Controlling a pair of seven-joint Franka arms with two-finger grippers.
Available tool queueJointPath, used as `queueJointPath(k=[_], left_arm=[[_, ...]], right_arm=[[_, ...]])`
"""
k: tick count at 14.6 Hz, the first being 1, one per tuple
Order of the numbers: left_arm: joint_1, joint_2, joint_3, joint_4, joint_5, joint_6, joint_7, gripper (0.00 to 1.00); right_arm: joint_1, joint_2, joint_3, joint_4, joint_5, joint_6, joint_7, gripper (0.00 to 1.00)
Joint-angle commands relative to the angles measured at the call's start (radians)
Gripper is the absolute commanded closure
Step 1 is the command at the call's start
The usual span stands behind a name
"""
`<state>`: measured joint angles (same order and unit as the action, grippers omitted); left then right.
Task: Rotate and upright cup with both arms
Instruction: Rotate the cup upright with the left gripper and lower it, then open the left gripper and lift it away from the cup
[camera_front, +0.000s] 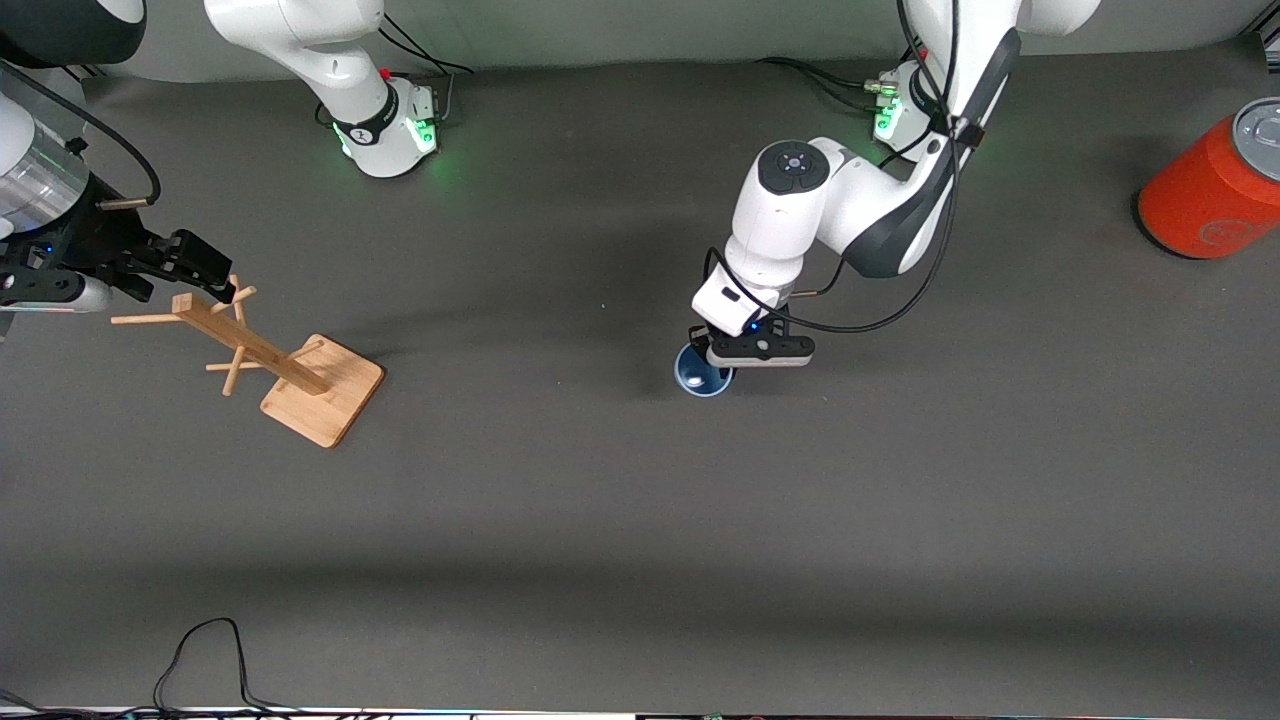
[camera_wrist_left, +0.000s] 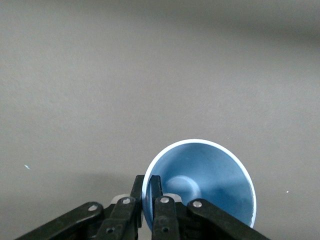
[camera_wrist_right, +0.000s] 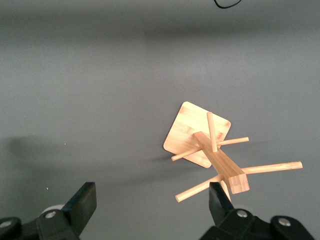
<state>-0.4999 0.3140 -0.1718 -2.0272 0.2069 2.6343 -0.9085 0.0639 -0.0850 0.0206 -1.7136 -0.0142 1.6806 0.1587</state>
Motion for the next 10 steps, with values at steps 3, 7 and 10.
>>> queueJointPath(k=[3,7,10], left_arm=[[-0.003,0.051,0.003,-0.058,0.207,0.096,-0.255,1.0],[-0.009,0.122,0.003,-0.053,0.452,0.145,-0.551,1.0],[-0.025,0.137,0.002,-0.048,0.486,0.147,-0.624,1.0]], right_arm=[[0.004,-0.004,-0.01,0.003,0.016,-0.012,-0.022,0.0],[0.004,-0.006,-0.011,0.0,0.016,-0.013,-0.024,0.0],[0.004,-0.009,-0.011,-0.006,0.016,-0.013,-0.024,0.0]])
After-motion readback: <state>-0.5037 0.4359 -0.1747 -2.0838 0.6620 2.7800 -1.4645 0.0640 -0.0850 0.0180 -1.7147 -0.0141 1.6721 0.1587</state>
